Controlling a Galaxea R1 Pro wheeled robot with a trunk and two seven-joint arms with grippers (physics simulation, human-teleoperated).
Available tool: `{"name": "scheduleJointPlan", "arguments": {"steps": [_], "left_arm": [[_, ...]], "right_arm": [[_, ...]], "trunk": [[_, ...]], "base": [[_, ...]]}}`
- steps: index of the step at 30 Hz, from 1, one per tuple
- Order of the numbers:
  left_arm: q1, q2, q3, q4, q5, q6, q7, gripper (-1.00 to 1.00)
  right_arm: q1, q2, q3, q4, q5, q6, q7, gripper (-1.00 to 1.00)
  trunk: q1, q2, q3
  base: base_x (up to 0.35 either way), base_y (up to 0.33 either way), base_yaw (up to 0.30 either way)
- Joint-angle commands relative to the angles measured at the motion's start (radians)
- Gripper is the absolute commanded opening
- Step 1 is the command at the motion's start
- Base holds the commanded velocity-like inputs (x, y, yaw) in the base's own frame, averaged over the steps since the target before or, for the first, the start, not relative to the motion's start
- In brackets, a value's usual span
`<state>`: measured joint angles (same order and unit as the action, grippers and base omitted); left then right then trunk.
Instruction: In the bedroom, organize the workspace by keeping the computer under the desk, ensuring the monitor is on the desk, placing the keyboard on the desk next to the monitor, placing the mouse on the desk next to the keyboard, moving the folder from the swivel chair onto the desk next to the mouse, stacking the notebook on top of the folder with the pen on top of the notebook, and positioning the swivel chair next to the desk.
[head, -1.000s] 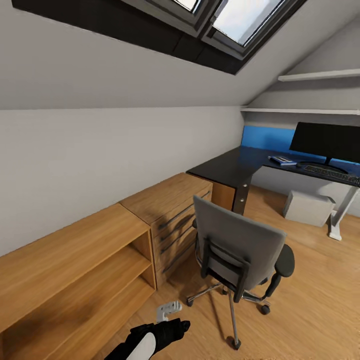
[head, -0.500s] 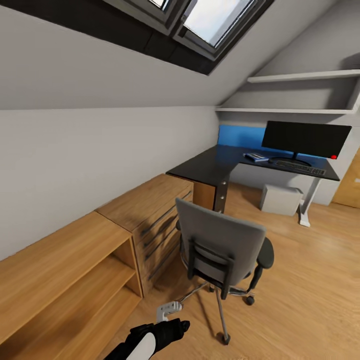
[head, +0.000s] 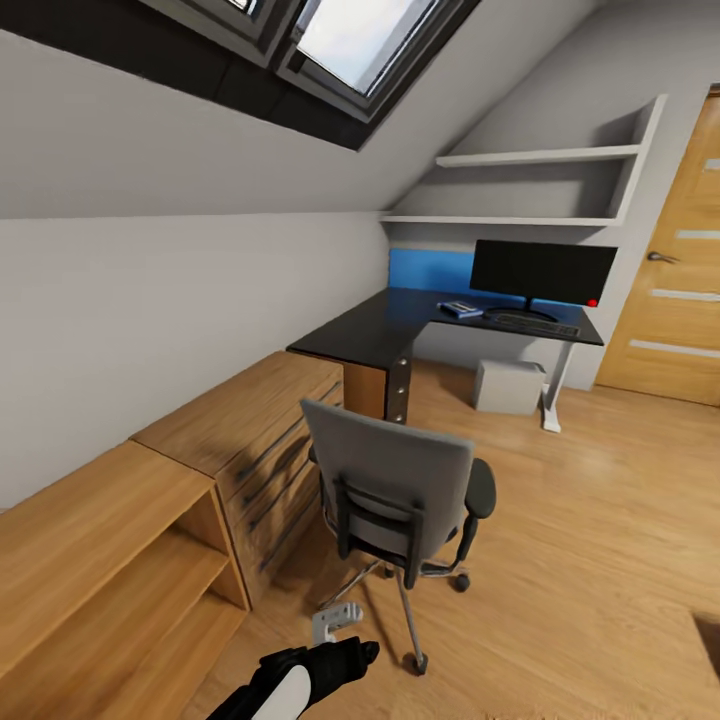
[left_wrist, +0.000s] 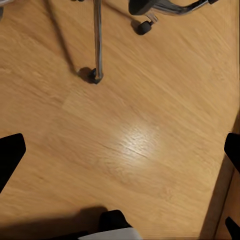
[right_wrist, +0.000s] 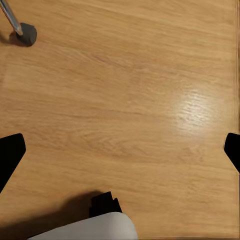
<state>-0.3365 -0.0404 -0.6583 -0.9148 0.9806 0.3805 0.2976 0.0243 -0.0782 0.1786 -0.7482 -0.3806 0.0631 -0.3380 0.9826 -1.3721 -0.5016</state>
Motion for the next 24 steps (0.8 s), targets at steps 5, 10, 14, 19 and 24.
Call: {"name": "scheduleJointPlan", "arguments": {"steps": [5, 10, 14, 19, 24], "left_arm": [[-0.001, 0.002, -0.004, -0.002, 0.011, 0.001, 0.009, 1.00], [-0.001, 0.001, -0.003, -0.002, 0.011, 0.001, 0.009, 1.00], [-0.001, 0.002, -0.002, -0.002, 0.011, 0.002, 0.009, 1.00], [-0.001, 0.002, -0.002, -0.002, 0.010, 0.002, 0.009, 1.00], [-0.001, 0.002, -0.002, -0.002, 0.010, 0.002, 0.009, 1.00]], "right_arm": [[0.000, -0.002, 0.006, -0.003, -0.005, 0.006, -0.009, 1.00], [0.000, -0.003, 0.006, -0.004, -0.004, 0.006, -0.009, 1.00], [0.000, -0.002, 0.006, -0.003, -0.004, 0.006, -0.009, 1.00], [0.001, -0.002, 0.007, -0.003, -0.004, 0.005, -0.009, 1.00], [0.001, -0.002, 0.008, -0.003, -0.003, 0.005, -0.008, 1.00]], "trunk": [[0.000, -0.001, -0.001], [0.000, -0.001, -0.001], [0.000, -0.001, -0.001], [0.000, -0.001, -0.001], [0.000, -0.001, -0.001]], "base": [[0.000, 0.146, -0.300], [0.000, 0.237, -0.300], [0.000, 0.266, -0.300], [0.021, 0.275, -0.300], [0.145, 0.257, -0.300]]}}
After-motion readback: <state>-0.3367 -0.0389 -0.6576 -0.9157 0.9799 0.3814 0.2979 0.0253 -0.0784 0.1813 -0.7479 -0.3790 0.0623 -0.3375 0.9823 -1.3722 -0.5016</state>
